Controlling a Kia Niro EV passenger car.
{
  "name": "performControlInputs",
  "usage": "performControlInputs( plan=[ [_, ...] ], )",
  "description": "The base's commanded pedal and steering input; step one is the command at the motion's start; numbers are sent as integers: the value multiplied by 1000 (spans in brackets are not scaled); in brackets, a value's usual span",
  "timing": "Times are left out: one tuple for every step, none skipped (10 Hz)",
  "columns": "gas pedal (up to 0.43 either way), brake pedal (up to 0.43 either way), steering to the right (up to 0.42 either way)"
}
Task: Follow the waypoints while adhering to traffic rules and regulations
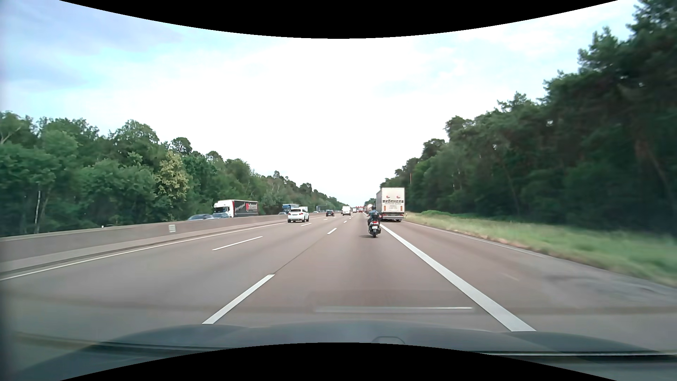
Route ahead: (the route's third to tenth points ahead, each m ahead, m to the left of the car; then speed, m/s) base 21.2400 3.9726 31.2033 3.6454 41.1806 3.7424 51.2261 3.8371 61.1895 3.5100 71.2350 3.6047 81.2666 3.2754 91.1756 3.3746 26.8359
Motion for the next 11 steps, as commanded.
performControlInputs(
  plan=[
    [0, 171, -4],
    [0, 171, -4],
    [0, 171, -5],
    [0, 171, -4],
    [0, 171, -4],
    [0, 171, -5],
    [0, 171, -4],
    [0, 134, -5],
    [0, 122, -5],
    [0, 104, -4],
    [0, 79, -5]
  ],
)
